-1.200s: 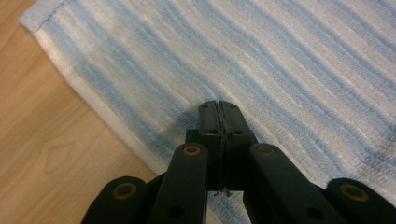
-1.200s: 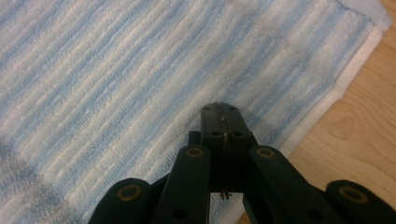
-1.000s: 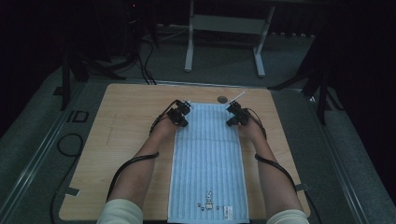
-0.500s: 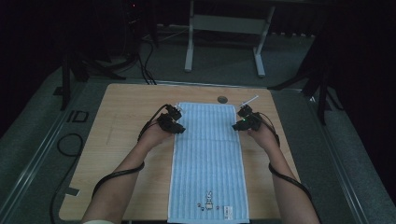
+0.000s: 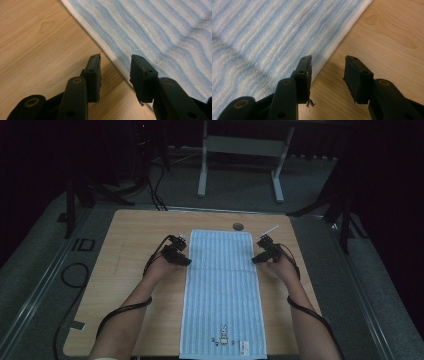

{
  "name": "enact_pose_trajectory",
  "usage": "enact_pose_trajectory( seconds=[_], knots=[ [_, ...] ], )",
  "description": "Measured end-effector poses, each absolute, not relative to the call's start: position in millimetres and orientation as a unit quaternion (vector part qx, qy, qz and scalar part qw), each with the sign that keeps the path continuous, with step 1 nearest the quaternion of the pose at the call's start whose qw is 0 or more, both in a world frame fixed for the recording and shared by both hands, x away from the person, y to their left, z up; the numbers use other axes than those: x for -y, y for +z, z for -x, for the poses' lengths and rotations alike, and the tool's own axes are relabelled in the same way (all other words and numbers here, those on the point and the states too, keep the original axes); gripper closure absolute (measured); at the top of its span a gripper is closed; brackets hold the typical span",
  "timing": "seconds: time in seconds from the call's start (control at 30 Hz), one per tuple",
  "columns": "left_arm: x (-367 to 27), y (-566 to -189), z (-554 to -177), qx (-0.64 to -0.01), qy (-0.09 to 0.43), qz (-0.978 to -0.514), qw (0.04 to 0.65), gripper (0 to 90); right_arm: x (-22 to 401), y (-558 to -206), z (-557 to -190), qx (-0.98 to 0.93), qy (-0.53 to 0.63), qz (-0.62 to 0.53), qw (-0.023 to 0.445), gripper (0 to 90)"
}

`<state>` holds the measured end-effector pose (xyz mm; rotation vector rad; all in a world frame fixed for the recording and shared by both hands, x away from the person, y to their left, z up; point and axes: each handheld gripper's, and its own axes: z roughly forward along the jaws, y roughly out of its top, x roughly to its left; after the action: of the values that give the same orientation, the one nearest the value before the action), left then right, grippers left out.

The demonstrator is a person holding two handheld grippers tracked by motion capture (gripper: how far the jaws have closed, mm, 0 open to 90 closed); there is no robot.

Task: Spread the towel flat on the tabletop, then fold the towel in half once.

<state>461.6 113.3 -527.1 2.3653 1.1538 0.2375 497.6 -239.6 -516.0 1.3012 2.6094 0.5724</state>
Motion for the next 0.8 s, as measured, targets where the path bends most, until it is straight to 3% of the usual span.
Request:
enact_pose_trajectory(
  seconds=[0.33, 0.53, 0.7, 0.8],
  knots=[
    [-105.4, -533.7, -469.7, -0.422, 0.099, -0.868, 0.244, 60.2, 227.5, -521.6, -500.7, -0.884, 0.178, -0.425, 0.082, 57.1],
    [-97.6, -533.3, -472.5, -0.420, 0.096, -0.872, 0.232, 50.1, 221.2, -523.7, -501.6, -0.889, 0.173, -0.417, 0.079, 59.1],
    [-90.4, -531.5, -475.9, -0.416, 0.088, -0.879, 0.215, 45.4, 215.8, -523.5, -499.6, -0.892, 0.177, -0.409, 0.079, 75.0],
    [-86.2, -529.6, -475.3, -0.387, 0.074, -0.893, 0.219, 58.2, 213.5, -524.0, -498.5, -0.893, 0.182, -0.405, 0.078, 84.2]
  ],
)
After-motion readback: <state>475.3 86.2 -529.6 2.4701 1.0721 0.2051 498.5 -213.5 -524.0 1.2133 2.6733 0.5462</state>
